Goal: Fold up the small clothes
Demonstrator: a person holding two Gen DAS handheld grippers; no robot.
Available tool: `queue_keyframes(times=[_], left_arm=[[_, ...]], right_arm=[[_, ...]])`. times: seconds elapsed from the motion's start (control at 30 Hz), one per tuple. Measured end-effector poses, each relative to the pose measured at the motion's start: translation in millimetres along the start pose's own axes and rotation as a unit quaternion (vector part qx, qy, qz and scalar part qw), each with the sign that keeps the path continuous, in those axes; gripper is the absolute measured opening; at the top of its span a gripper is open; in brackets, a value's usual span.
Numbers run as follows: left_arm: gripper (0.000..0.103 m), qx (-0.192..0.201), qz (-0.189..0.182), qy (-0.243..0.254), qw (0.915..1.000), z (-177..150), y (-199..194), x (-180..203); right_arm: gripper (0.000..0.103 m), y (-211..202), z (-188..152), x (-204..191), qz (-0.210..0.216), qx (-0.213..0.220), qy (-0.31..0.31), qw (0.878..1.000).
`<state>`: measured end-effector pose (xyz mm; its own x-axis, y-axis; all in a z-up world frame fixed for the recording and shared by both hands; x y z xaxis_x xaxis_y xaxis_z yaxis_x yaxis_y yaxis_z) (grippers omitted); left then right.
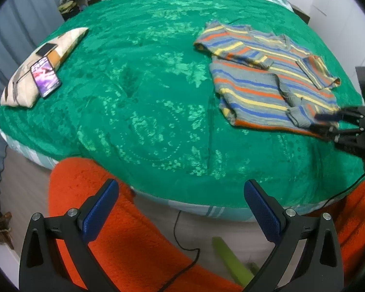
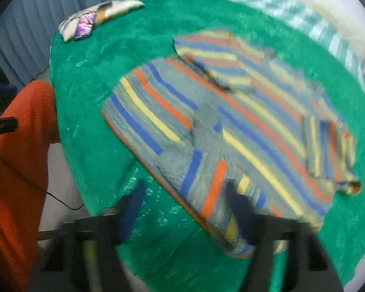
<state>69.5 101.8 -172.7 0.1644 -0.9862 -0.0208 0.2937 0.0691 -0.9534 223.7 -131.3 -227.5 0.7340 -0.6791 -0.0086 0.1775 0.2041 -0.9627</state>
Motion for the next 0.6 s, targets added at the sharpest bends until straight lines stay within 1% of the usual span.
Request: queue_keyframes(times=[0.03, 0.1, 0.17, 0.27, 0.33, 0.37, 0.43, 0.47, 0.5, 0.57, 0.6], left_arm=[[0.102, -0.003, 0.000, -0.004, 1.0000, -1, 2, -2], [0.102, -0.007, -0.001, -0.010, 0.9999, -4, 5, -7], [0.102, -0.008, 0.000, -0.013, 0.9999, -6, 6, -11], [0.102, -0.005, 0.000, -0.014, 0.9999, -5, 7, -11], [0.102, -0.005, -0.004, -0.012, 0.9999, -4, 9, -9], [0.102, -0.005, -0.006, -0.010, 0.9999, -4, 9, -7], [0.102, -0.009, -0.009, -0.003, 0.9999, -2, 13, -2], [0.102, -0.011, -0.010, 0.000, 0.9999, -2, 14, 0], [0.102, -0.015, -0.010, 0.003, 0.9998, -1, 16, 3], [0.102, -0.017, -0.014, 0.005, 0.9997, 0, 16, 7], [0.102, -0.015, -0.015, 0.005, 0.9998, 1, 14, 7]], right_arm=[[0.004, 2, -4, 6, -0.006, -0.011, 0.009, 1.000], [0.003, -7, -12, 11, -0.010, -0.005, 0.025, 1.000], [0.003, -32, -31, 7, 0.005, 0.017, 0.041, 0.999], [0.003, -59, -65, 4, 0.005, 0.029, 0.054, 0.998], [0.003, -68, -97, 2, -0.003, 0.016, 0.077, 0.997], [0.003, -68, -114, 4, -0.011, 0.002, 0.089, 0.996], [0.003, -63, -150, 13, -0.044, -0.040, 0.113, 0.992], [0.003, -61, -163, 18, -0.058, -0.055, 0.125, 0.989], [0.005, -61, -170, 22, -0.065, -0.064, 0.135, 0.987], [0.011, -63, -181, 34, -0.083, -0.078, 0.163, 0.980], [0.024, -67, -179, 39, -0.097, -0.072, 0.170, 0.978]])
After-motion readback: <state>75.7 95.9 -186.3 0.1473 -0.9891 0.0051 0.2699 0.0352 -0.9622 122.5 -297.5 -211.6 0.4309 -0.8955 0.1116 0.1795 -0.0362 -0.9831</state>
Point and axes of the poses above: each gripper's, at about its wrist camera, not at the fingertips, and y roughly the way its jaws point, x to its right, z to its top, the point moved 3 cm from there along y, roughly the way its jaws point, and after that the axes turned 6 degrees about -x, right-handed, at the moved point
